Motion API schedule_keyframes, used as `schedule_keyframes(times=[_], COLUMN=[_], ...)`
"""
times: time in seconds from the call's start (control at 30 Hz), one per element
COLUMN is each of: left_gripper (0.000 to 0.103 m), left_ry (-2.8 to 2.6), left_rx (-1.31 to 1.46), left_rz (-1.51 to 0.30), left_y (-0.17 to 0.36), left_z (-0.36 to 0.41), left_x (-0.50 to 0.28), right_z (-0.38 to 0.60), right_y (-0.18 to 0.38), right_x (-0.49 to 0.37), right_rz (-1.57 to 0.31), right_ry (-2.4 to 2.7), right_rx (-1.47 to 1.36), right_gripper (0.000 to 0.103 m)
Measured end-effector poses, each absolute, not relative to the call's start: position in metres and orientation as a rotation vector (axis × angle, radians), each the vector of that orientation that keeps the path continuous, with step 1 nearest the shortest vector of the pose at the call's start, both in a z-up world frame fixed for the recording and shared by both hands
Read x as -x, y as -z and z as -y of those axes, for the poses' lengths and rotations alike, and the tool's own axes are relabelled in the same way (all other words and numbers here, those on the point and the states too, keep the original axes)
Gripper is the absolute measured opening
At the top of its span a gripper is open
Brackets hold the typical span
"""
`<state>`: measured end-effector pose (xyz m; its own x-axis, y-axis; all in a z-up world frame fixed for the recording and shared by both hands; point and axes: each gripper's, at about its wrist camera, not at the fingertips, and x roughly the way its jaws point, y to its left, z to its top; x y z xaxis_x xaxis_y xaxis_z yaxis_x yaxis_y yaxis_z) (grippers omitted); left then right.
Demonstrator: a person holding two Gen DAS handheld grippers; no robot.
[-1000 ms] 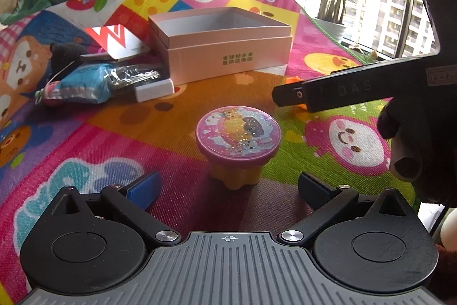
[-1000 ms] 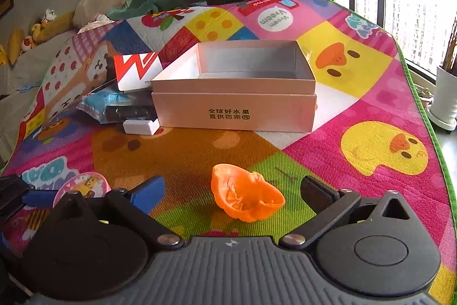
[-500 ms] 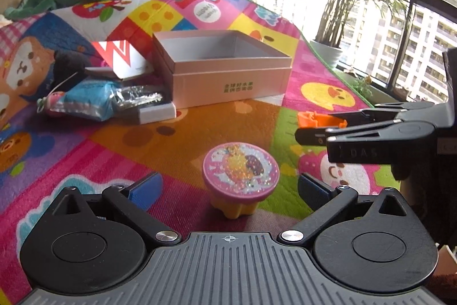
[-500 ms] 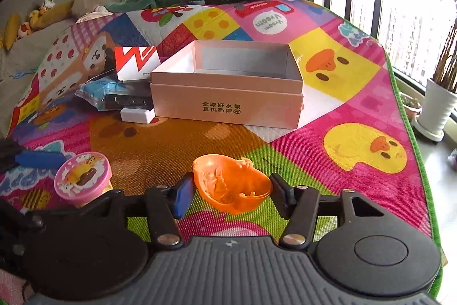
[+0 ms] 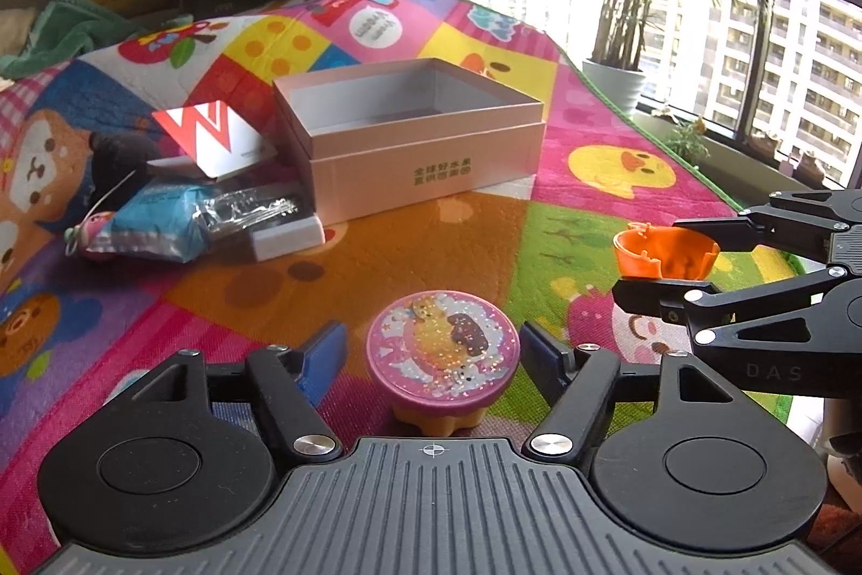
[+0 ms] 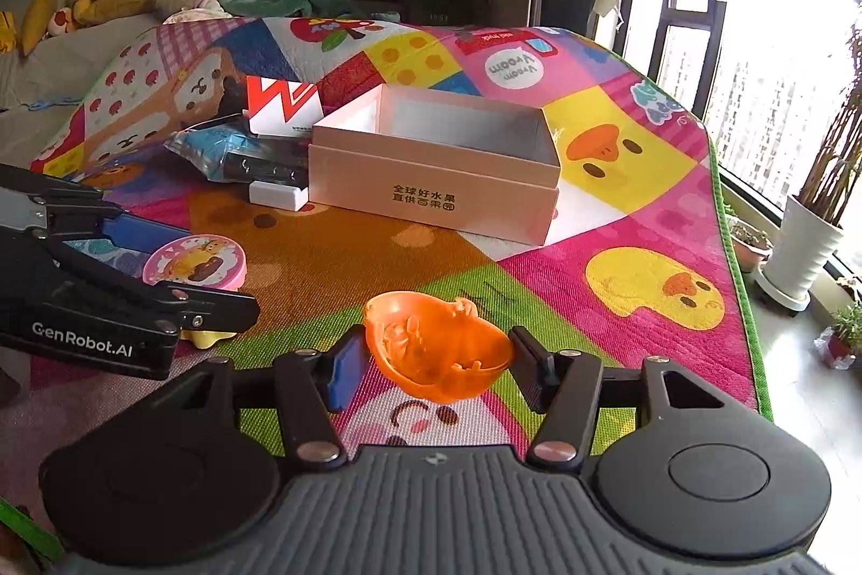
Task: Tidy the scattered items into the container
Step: 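Carry the cupcake toy over the white box and release it inside with the left gripper, then carry the orange shell into the white box and open the right gripper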
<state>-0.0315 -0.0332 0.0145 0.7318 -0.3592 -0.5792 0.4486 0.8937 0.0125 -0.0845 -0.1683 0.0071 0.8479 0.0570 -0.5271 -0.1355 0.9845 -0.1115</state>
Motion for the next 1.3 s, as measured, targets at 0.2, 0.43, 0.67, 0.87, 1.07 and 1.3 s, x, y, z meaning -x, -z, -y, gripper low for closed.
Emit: schedule_keyframes(times=[0.2, 0.43, 0.67, 0.87, 1.07, 1.3], left_gripper=[0.061, 0.061, 0.061, 0.061, 0.061, 0.095], left_ry=[0.472, 0.493, 0.483, 0.498, 0.459, 0.444], left_rx=[-0.181, -0.178, -0.201, -0.201, -0.153, -0.068], left_rz=[-0.583, -0.552, -0.538, -0.477, -0.398, -0.372], left_y=[-0.015, -0.021, -0.041, -0.074, -0.098, -0.098], left_z=[0.032, 0.025, 0.032, 0.049, 0.064, 0.059], left_x=[0.039, 0.04, 0.009, -0.045, -0.117, -0.155], right_z=[0.162, 0.153, 0.163, 0.167, 0.168, 0.157], right_y=[-0.011, -0.016, -0.016, -0.016, -0.023, -0.021], right_x=[0.096, 0.102, 0.095, 0.077, 0.055, 0.035], right_rz=[-0.536, -0.521, -0.494, -0.482, -0.476, -0.499], right_ry=[-0.1, -0.06, -0.049, -0.067, -0.1, -0.119], right_rx=[0.175, 0.215, 0.17, 0.137, 0.124, 0.145], right_gripper=[0.057, 0.057, 0.057, 0.057, 0.056, 0.056])
